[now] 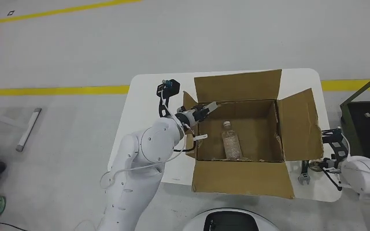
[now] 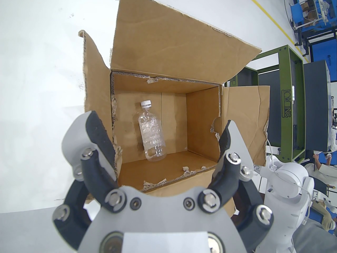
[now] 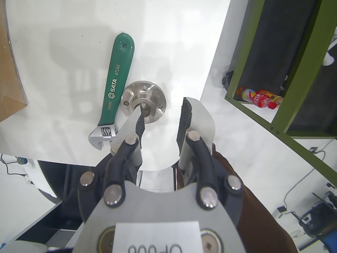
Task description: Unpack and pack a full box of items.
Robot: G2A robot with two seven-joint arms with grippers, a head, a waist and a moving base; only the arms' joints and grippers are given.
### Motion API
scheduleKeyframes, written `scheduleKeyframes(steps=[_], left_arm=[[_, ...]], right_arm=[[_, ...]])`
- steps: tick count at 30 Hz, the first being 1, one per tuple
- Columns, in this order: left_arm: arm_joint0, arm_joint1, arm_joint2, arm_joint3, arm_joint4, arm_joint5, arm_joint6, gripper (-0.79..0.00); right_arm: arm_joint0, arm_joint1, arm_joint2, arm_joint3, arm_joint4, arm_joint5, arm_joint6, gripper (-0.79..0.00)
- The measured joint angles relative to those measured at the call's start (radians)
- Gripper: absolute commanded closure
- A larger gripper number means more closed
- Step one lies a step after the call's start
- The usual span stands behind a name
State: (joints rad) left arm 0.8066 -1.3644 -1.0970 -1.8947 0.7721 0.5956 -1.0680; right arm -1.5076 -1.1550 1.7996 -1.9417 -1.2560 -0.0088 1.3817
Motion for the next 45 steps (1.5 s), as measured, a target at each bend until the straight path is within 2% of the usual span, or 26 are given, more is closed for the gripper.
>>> scheduleKeyframes(steps=[9,25,35,45], left_arm=[[0.0,0.0,0.0,0.0,0.0,0.0,0.0,-0.785],[0.0,0.0,0.0,0.0,0.0,0.0,0.0,-0.785],[0.0,0.0,0.0,0.0,0.0,0.0,0.0,-0.785],[0.0,0.0,0.0,0.0,0.0,0.0,0.0,-0.785]], right_arm=[[-0.005,0.004,0.006,-0.026,0.047,-0.019,0.008,-0.329],[-0.003,0.01,-0.026,0.001,0.057,-0.028,-0.007,-0.348],[0.018,0.014,-0.052,0.035,0.044,-0.024,-0.018,-0.342],[0.024,0.018,-0.063,0.062,0.04,-0.017,-0.027,-0.292]])
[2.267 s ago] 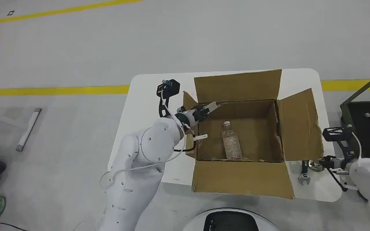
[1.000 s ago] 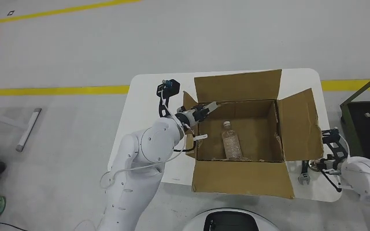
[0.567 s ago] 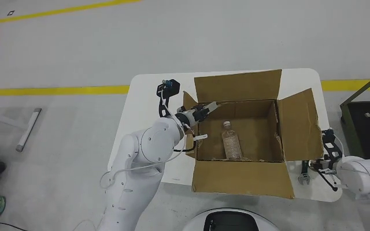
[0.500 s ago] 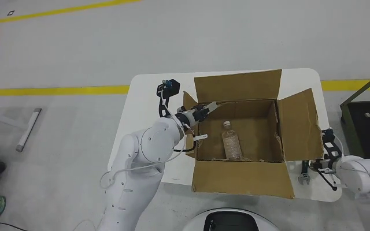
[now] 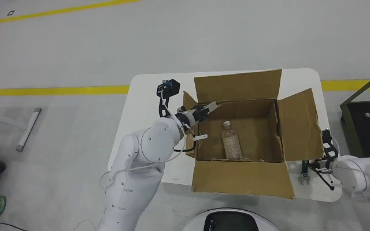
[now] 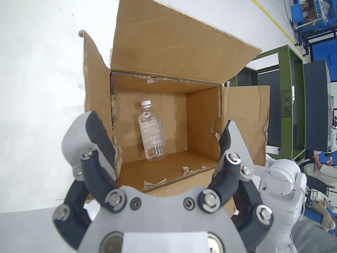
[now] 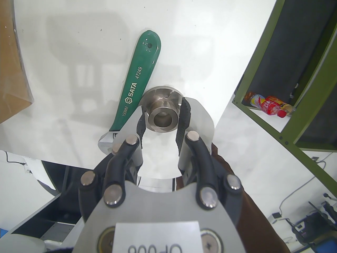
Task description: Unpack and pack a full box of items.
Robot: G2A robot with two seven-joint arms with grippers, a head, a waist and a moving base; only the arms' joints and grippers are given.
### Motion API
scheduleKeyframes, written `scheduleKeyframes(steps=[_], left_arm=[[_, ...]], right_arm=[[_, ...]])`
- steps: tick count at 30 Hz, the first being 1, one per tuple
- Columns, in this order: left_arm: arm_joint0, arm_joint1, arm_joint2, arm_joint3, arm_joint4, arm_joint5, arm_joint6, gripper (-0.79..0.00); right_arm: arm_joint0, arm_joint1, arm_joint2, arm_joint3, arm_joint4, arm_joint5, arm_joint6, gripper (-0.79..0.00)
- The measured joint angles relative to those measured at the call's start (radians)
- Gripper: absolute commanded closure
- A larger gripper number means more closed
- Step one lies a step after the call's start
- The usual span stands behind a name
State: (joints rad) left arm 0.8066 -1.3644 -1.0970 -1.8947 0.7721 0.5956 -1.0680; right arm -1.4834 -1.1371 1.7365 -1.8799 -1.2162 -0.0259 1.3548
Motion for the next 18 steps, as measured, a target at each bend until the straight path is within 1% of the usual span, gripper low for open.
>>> scheduleKeyframes(steps=[4,8,9,10,11,13,18], left_arm=[[0.0,0.0,0.0,0.0,0.0,0.0,0.0,-0.785],[0.0,0.0,0.0,0.0,0.0,0.0,0.0,-0.785],[0.0,0.0,0.0,0.0,0.0,0.0,0.0,-0.785],[0.0,0.0,0.0,0.0,0.0,0.0,0.0,-0.785],[0.0,0.0,0.0,0.0,0.0,0.0,0.0,-0.785],[0.0,0.0,0.0,0.0,0.0,0.0,0.0,-0.785],[0.0,0.0,0.0,0.0,0.0,0.0,0.0,-0.785]], right_arm=[[0.003,0.002,-0.002,0.007,0.002,0.002,-0.003,-0.286],[0.008,0.003,-0.007,0.015,0.004,0.0,-0.004,-0.249],[0.009,0.003,-0.008,0.016,0.005,0.0,-0.004,-0.203],[0.01,0.004,-0.009,0.017,0.005,0.0,-0.003,-0.188],[0.011,0.004,-0.01,0.018,0.004,0.0,-0.002,-0.114],[0.012,0.005,-0.012,0.021,0.003,0.0,-0.002,0.0],[0.016,0.007,-0.014,0.028,0.004,0.002,-0.004,0.0]])
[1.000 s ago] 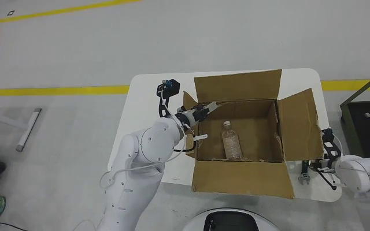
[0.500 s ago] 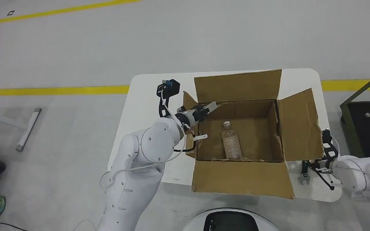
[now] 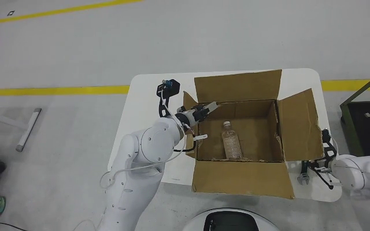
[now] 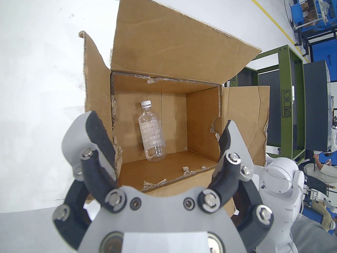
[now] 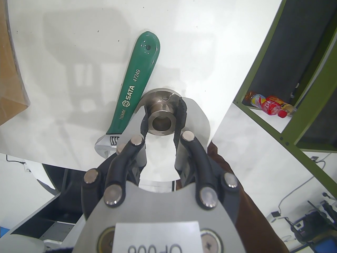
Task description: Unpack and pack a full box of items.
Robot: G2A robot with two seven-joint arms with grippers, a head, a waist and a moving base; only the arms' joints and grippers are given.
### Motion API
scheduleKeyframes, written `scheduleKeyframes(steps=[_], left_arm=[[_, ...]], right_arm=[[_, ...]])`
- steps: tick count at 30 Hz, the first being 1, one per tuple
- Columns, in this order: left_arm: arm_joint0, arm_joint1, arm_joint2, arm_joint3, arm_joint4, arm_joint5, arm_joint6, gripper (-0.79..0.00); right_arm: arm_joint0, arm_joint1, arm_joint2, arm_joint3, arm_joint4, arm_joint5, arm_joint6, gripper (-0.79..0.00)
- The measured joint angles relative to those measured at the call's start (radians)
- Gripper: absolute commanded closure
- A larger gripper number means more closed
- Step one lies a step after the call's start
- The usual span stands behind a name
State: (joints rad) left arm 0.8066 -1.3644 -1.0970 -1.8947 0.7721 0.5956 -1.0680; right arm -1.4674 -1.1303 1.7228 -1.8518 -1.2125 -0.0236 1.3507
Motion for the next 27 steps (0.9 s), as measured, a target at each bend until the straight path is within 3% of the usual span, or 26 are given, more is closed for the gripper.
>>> scheduleKeyframes(steps=[7,17,22,27], left_arm=[[0.0,0.0,0.0,0.0,0.0,0.0,0.0,-0.785],[0.0,0.0,0.0,0.0,0.0,0.0,0.0,-0.785],[0.037,0.003,-0.023,-0.021,-0.003,-0.017,0.053,-0.785],[0.098,0.012,-0.074,-0.098,0.022,-0.012,0.11,-0.785]], right_arm=[[0.002,0.005,0.062,-0.087,0.056,0.016,-0.011,0.0],[0.051,0.003,0.3,-0.404,0.382,0.124,-0.164,0.0],[0.057,0.002,0.299,-0.499,0.501,0.129,-0.247,0.0],[0.089,0.006,0.225,-0.498,0.595,0.041,-0.3,0.0]])
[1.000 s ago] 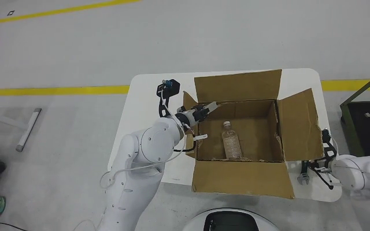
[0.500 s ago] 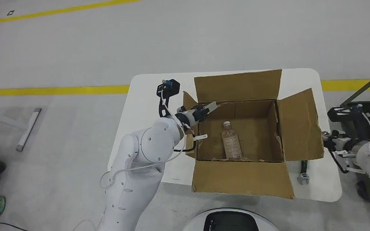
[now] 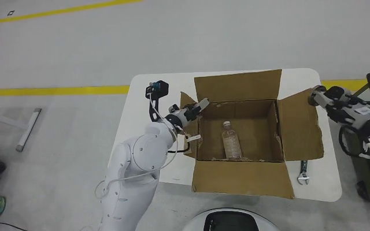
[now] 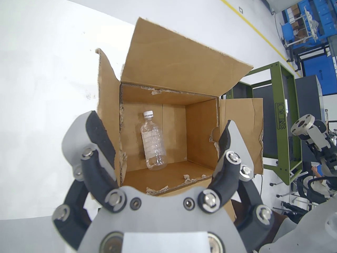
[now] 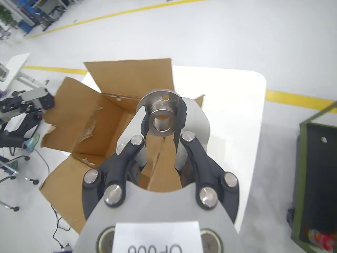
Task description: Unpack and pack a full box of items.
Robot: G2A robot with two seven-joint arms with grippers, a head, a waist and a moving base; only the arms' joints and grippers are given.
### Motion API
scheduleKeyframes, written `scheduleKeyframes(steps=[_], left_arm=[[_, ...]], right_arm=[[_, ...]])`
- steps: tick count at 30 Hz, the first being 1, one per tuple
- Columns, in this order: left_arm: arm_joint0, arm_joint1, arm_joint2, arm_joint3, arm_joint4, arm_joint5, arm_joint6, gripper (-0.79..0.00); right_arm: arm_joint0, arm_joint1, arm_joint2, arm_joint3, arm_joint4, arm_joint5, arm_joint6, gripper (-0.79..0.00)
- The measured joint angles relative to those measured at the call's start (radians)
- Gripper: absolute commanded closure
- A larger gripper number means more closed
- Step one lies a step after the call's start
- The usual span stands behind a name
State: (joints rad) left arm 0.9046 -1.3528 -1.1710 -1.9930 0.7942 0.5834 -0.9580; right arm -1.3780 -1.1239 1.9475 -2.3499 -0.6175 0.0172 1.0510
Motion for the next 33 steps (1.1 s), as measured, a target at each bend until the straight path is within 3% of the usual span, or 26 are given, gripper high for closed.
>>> scheduleKeyframes(steps=[7,14,28,31,33], left_arm=[[0.091,0.013,-0.079,-0.082,0.033,0.018,0.032,-0.785],[0.113,0.017,-0.099,-0.1,0.048,0.027,0.023,-0.785],[0.113,0.017,-0.098,-0.1,0.048,0.027,0.023,-0.785],[0.113,0.017,-0.098,-0.1,0.048,0.027,0.023,-0.785],[0.113,0.017,-0.098,-0.1,0.048,0.027,0.023,-0.785]], right_arm=[[0.038,0.006,-0.27,0.01,-0.016,-0.057,0.032,0.0],[0.137,-0.01,-0.599,0.207,-0.091,0.008,-0.012,0.0],[0.274,-0.061,-0.881,0.526,-0.11,0.2,-0.163,0.0],[0.293,-0.069,-0.918,0.555,-0.128,0.221,-0.171,-0.188],[0.3,-0.072,-0.932,0.566,-0.137,0.23,-0.173,-0.246]])
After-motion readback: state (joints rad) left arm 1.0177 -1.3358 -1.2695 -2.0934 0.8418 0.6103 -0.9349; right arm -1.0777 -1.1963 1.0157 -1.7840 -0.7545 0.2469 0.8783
